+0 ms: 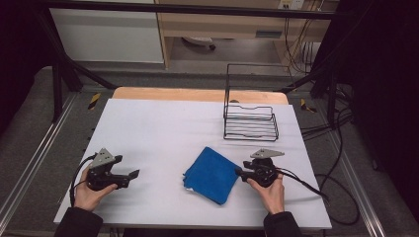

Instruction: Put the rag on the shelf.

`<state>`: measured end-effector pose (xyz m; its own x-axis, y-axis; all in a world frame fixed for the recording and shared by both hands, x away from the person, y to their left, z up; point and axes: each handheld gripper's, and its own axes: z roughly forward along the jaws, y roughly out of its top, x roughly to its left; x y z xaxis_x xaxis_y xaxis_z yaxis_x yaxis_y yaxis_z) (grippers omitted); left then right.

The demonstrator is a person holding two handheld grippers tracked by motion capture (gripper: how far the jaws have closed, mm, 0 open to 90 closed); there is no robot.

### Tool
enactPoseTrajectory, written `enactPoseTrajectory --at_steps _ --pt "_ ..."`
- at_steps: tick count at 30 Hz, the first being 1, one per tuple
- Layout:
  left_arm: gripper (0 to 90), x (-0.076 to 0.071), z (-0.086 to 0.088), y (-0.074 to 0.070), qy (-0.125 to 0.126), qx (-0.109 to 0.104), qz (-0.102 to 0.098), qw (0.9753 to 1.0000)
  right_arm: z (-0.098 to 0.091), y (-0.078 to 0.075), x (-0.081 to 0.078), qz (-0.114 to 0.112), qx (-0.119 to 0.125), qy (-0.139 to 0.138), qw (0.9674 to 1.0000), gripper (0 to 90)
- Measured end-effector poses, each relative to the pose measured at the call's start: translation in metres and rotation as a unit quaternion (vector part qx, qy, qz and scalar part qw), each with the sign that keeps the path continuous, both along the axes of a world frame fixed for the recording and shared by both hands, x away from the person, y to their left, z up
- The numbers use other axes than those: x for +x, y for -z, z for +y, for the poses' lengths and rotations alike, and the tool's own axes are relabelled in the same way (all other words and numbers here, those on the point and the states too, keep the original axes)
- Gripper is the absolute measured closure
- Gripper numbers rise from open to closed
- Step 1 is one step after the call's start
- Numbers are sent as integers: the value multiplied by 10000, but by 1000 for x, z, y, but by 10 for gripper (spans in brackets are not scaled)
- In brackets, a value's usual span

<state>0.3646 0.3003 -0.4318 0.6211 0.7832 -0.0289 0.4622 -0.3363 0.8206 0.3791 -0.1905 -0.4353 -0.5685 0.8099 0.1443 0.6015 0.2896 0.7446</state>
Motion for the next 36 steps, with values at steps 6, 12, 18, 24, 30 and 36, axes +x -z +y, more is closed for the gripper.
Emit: enactPoseTrajectory --at_steps 6,12,18,24,30,36 --pt "113 0 0 0 3 11 4 10000 -4 11 7 236 25 128 9996 651" --pt "115 0 -1 0 8 21 2 10000 1 18 10 453 146 62 9988 798" --pt "115 0 0 0 2 23 2 10000 3 9 11 320 76 12 9995 869" --pt "115 1 0 1 -15 37 9 10000 5 -11 32 -141 -213 -63 9997 868" --pt "115 1 0 1 -20 29 5 10000 12 -3 55 -269 -563 -48 9980 856" --pt "115 1 -1 2 -11 64 2 10000 10 0 51 -328 -376 45 9987 620"
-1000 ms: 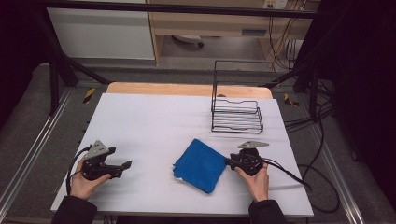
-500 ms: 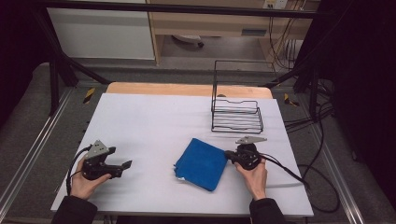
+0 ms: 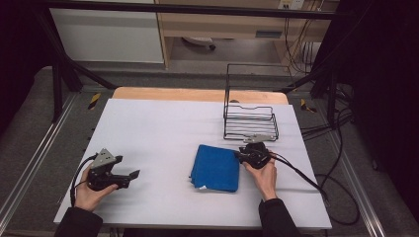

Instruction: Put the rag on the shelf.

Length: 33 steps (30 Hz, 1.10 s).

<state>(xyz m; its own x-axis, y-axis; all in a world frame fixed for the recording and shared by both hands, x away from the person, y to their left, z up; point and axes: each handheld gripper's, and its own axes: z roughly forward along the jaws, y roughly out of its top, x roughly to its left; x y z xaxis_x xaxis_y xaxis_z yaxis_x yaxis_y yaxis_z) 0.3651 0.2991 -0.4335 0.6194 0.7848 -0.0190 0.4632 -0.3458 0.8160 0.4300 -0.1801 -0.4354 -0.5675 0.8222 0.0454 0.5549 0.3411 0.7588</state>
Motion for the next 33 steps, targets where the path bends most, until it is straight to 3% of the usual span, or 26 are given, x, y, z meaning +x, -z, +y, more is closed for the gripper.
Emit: enactPoseTrajectory --at_steps 3,5,8,11,13,14,25,33 --pt "115 0 0 0 1 2 -8 10000 -5 -7 -12 73 293 -113 9995 488" --pt "114 0 0 0 -4 1 -4 10000 -7 -8 -23 100 356 -192 9991 396" --pt "113 0 0 0 -2 23 3 10000 -8 -8 -34 109 343 -257 9990 353" --pt "111 0 0 0 -14 16 7 10000 -10 -2 -55 304 456 -352 9979 318" --pt "111 0 0 0 -19 9 -2 10000 -10 0 -59 365 469 -378 9975 333" --pt "111 0 0 0 -22 5 -1 10000 -9 3 -67 559 536 -397 9962 378" --pt "113 -2 0 -1 -18 -3 -17 10000 0 16 -82 902 633 -323 9934 595" --pt "114 -1 -1 -1 -6 36 -10 10000 5 19 -87 1067 824 63 9908 814"
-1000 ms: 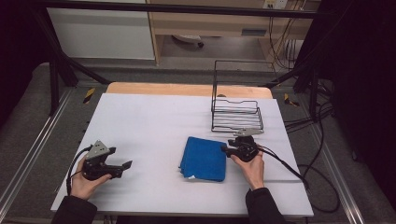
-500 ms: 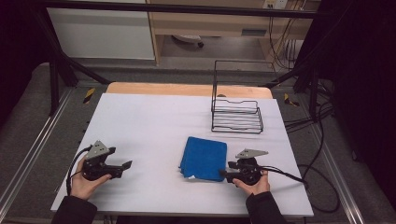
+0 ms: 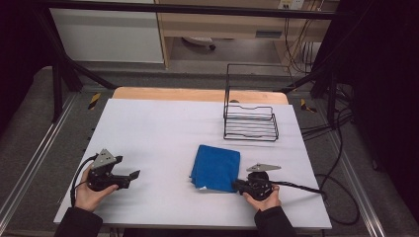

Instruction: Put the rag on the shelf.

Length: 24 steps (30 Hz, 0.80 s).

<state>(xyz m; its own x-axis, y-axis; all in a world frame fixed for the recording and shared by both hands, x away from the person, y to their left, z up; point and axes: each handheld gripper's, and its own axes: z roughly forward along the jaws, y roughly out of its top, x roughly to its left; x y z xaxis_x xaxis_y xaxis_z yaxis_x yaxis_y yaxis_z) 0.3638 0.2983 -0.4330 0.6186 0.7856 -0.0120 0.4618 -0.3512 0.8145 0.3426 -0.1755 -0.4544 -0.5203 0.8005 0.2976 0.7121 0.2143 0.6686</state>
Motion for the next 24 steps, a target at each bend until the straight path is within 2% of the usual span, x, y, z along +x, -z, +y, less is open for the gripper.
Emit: enactPoseTrajectory --at_steps 4,7,10,16,19,22,24 --pt "116 0 0 0 -5 3 -2 10000 1 -1 0 75 105 51 9999 861" --pt "116 0 0 0 1 -2 1 10000 -4 -9 0 43 224 88 9997 871" --pt "116 0 0 0 4 0 3 10000 -10 -16 1 -56 116 105 9999 872" --pt "116 0 -1 0 15 -10 8 10000 -22 -21 2 23 -98 55 9999 869" --pt "115 0 -1 0 17 -13 11 10000 -24 -20 3 -9 -196 63 9998 864" --pt "115 0 -2 0 24 -7 15 10000 -24 -17 4 12 -271 -4 9996 820" --pt "113 0 -2 0 38 -8 24 10000 -26 -15 6 -128 -243 -48 9996 713"
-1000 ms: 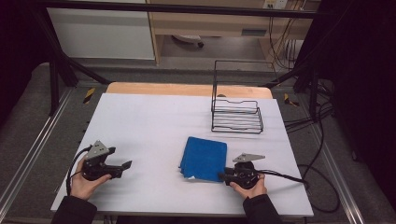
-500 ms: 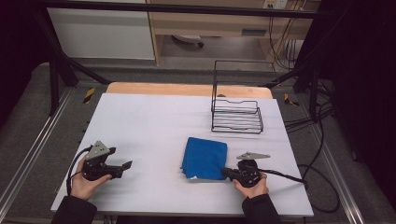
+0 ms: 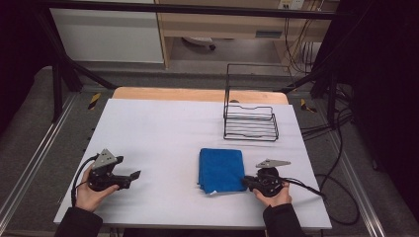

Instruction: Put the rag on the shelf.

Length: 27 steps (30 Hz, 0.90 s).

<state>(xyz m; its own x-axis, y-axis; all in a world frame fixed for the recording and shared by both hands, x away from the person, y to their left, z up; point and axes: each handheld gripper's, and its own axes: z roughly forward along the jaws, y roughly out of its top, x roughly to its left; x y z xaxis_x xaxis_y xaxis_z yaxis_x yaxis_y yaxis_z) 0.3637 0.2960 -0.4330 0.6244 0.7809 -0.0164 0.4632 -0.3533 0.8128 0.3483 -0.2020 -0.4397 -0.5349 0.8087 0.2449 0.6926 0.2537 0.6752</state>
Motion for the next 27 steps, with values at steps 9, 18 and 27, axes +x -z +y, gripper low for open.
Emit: enactPoseTrajectory --at_steps 9,18,27 --pt "78 1 -3 -1 -54 -22 50 10000 -17 -3 10 -690 242 -195 9971 329" --pt "58 3 -14 -2 55 36 121 9999 -29 -3 26 -809 366 -245 9957 109" --pt "59 6 -33 -4 167 34 225 9996 -39 -5 37 -920 419 -313 9944 48"
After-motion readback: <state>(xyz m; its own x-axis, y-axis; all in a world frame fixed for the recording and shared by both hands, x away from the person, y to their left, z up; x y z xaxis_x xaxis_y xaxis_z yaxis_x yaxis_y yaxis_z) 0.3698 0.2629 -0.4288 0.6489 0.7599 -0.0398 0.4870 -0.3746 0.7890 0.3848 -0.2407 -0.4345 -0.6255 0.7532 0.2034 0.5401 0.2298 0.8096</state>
